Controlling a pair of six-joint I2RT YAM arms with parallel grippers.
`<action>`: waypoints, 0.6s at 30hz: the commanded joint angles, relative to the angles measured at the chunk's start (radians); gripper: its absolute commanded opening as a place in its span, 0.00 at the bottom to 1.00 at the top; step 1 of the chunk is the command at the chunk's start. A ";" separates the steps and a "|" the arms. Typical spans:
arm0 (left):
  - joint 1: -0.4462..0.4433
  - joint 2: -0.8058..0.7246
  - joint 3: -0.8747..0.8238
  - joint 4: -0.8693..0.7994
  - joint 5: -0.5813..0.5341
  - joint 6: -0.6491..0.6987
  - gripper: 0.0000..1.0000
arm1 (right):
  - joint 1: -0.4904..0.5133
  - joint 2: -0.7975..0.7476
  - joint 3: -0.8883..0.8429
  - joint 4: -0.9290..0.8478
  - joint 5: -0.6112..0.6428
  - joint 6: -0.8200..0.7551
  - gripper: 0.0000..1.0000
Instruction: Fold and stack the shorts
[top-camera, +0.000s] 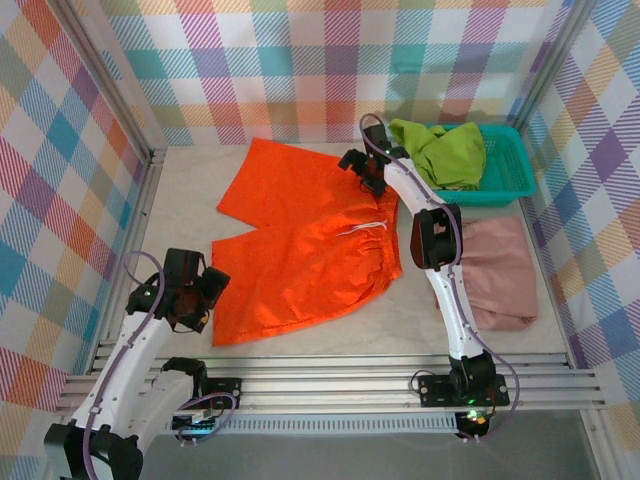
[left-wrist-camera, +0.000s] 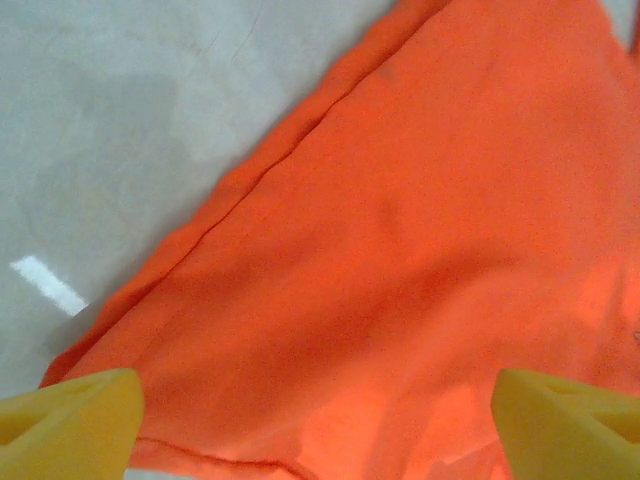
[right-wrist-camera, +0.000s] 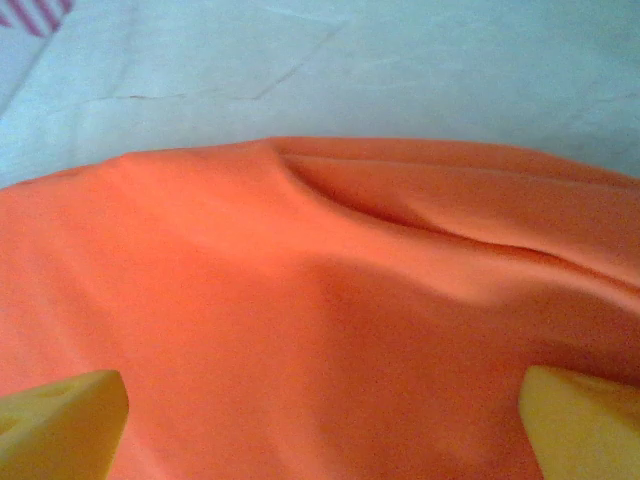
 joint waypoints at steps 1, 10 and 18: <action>-0.044 -0.008 -0.057 -0.071 0.002 -0.121 0.88 | 0.012 -0.099 -0.003 0.091 -0.092 -0.046 0.99; -0.104 0.090 -0.090 -0.143 -0.043 -0.175 0.81 | 0.036 -0.387 -0.155 0.192 -0.172 -0.114 0.99; -0.141 0.177 -0.114 -0.115 -0.021 -0.224 0.79 | 0.041 -0.651 -0.426 0.283 -0.186 -0.118 0.99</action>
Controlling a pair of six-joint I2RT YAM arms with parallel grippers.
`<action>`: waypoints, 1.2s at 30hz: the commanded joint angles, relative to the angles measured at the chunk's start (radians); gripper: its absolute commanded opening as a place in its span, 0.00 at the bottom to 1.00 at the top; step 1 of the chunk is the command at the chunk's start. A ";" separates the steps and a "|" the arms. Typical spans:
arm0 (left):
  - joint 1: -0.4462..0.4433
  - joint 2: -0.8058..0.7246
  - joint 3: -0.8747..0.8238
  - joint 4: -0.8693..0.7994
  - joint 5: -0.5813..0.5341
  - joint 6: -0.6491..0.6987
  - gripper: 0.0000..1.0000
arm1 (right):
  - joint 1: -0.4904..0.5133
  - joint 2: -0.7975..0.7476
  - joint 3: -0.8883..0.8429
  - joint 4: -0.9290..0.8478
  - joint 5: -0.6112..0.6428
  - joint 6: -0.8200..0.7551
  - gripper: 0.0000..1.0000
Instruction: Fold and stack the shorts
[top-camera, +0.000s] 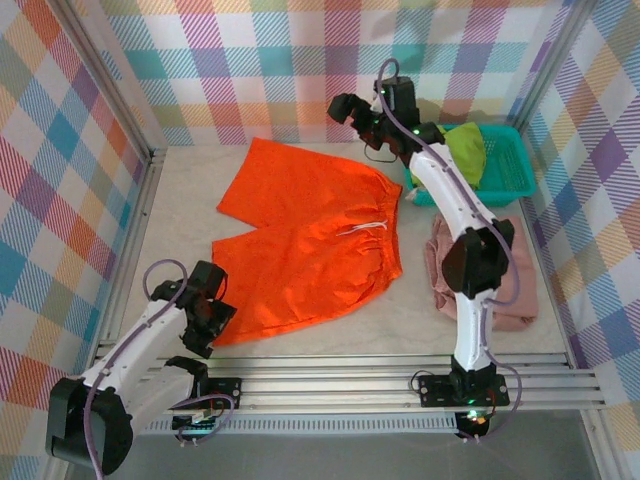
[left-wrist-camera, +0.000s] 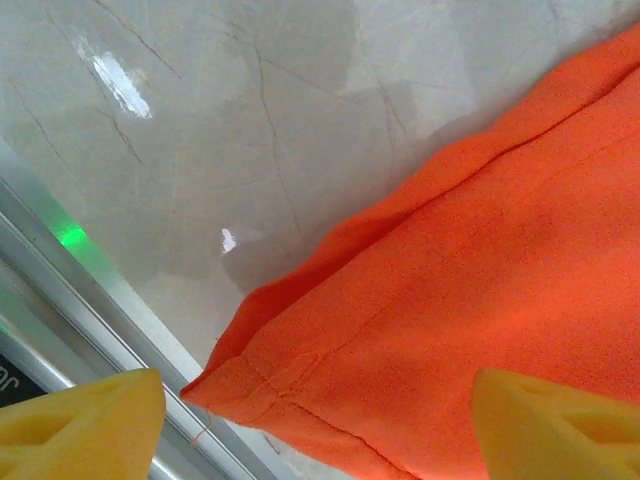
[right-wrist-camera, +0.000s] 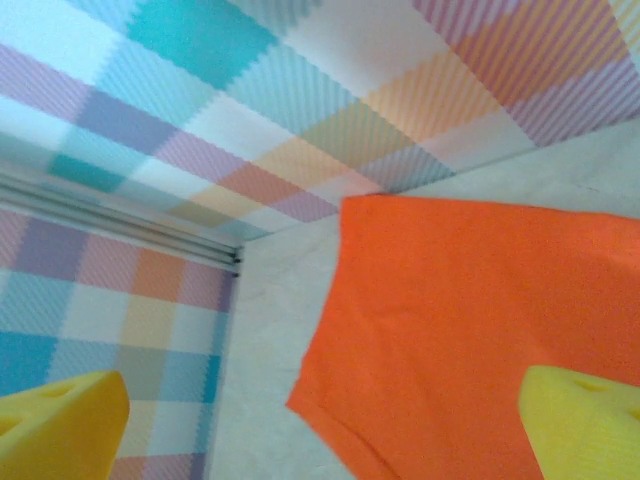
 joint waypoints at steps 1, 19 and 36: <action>-0.016 0.027 -0.019 -0.002 0.005 -0.040 0.79 | -0.002 -0.062 -0.112 0.054 -0.025 -0.021 1.00; -0.027 0.100 0.043 0.099 -0.076 -0.003 0.14 | -0.005 -0.557 -0.817 0.064 -0.012 -0.013 0.99; -0.028 0.053 0.084 0.110 -0.106 0.048 0.00 | -0.014 -0.781 -1.429 0.043 0.199 0.145 0.75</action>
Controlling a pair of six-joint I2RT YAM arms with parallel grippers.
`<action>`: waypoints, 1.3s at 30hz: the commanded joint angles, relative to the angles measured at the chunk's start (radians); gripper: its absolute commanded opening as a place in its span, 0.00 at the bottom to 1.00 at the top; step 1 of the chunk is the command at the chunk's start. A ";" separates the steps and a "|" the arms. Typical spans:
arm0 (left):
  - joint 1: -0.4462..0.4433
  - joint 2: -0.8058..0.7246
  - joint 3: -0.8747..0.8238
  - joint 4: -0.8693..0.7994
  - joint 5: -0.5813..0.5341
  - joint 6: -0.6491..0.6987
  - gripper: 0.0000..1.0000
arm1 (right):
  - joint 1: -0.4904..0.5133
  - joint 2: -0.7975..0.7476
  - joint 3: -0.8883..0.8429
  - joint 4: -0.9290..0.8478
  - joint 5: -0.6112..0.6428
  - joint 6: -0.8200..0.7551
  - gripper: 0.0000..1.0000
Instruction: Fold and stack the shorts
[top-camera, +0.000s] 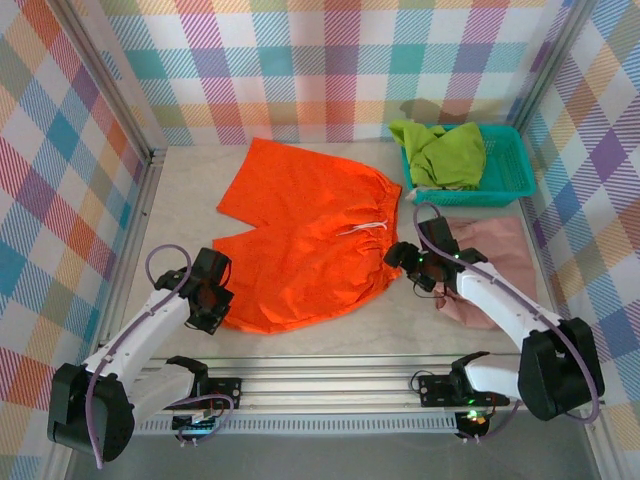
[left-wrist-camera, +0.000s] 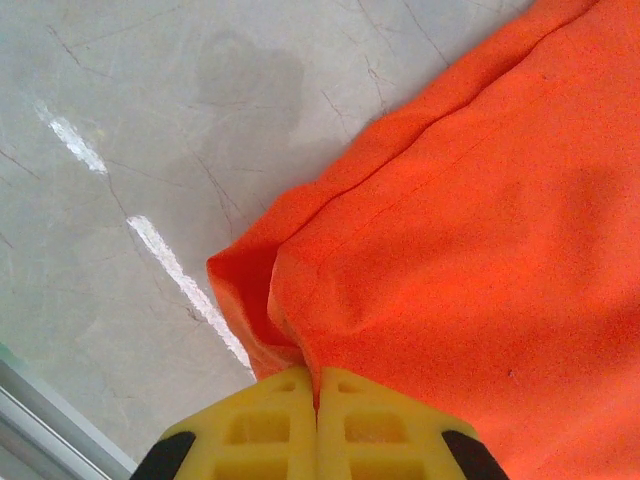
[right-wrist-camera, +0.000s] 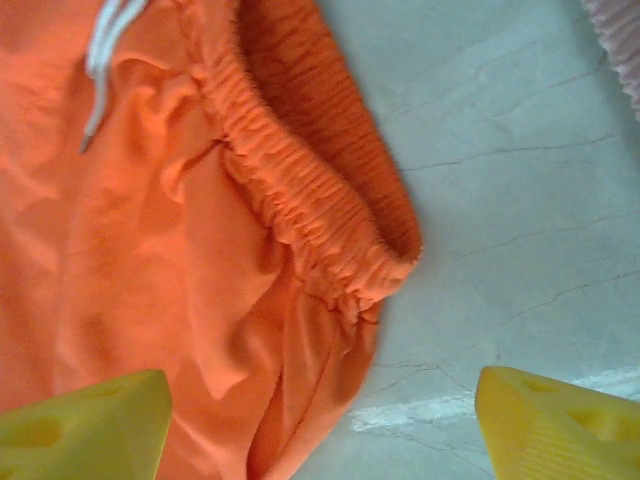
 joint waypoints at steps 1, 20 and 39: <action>-0.014 -0.011 0.008 0.004 -0.019 0.016 0.00 | -0.008 0.037 -0.026 0.059 0.036 0.035 0.73; -0.014 -0.024 -0.009 0.027 -0.013 0.009 0.00 | -0.027 0.270 0.029 0.168 0.028 0.078 0.46; -0.009 -0.043 0.114 -0.043 -0.104 0.072 0.00 | -0.029 0.290 0.114 0.114 -0.001 0.045 0.00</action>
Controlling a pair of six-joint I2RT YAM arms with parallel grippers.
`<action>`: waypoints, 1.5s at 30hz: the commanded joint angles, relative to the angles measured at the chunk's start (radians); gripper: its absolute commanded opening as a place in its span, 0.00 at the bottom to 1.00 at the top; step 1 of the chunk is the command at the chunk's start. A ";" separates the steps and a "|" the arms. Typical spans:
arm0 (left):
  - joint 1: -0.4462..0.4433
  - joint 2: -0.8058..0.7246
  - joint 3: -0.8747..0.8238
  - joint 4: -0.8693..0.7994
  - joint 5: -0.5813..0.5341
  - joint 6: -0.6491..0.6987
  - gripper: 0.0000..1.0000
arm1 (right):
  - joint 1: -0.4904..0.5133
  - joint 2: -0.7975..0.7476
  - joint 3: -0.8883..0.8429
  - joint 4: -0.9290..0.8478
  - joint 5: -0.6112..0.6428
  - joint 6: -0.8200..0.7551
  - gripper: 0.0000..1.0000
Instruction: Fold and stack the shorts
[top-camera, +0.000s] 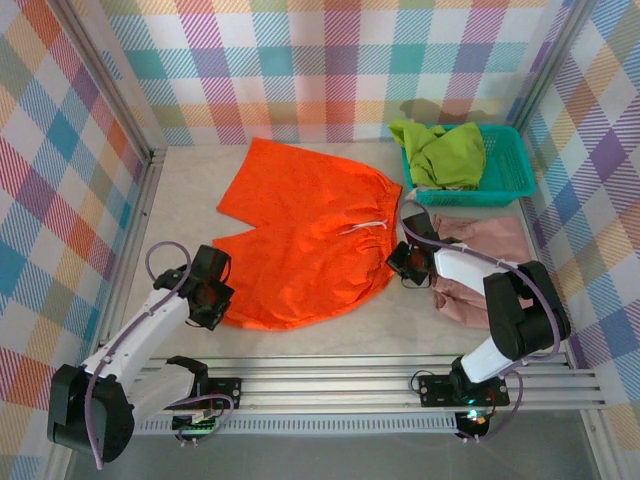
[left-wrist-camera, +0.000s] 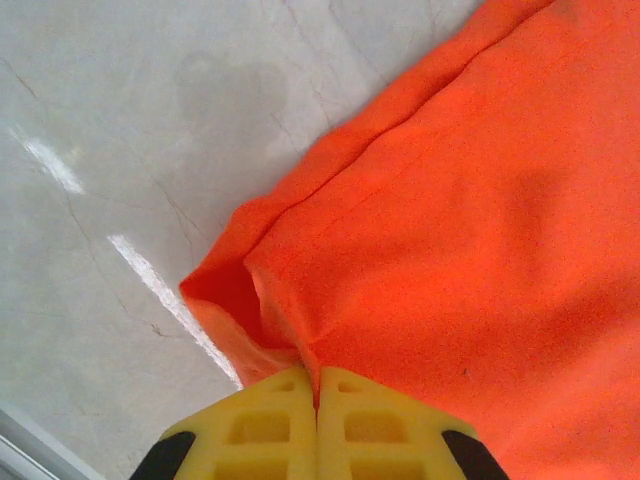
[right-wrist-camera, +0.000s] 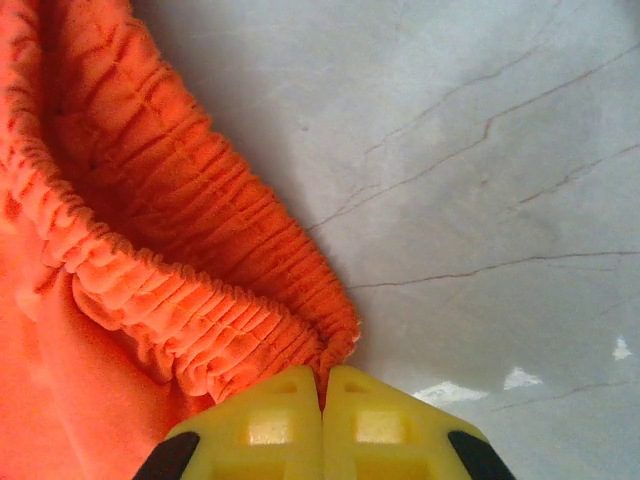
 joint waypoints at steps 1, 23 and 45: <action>-0.007 -0.053 0.107 -0.076 -0.096 0.055 0.00 | -0.009 -0.035 0.065 -0.055 -0.025 -0.037 0.00; 0.119 -0.120 0.893 -0.426 -0.401 0.376 0.00 | 0.016 -0.518 0.181 -0.392 -0.204 -0.039 0.00; 0.119 0.295 0.950 -0.115 -0.350 0.471 0.00 | 0.037 -0.353 0.222 -0.338 -0.046 0.021 0.00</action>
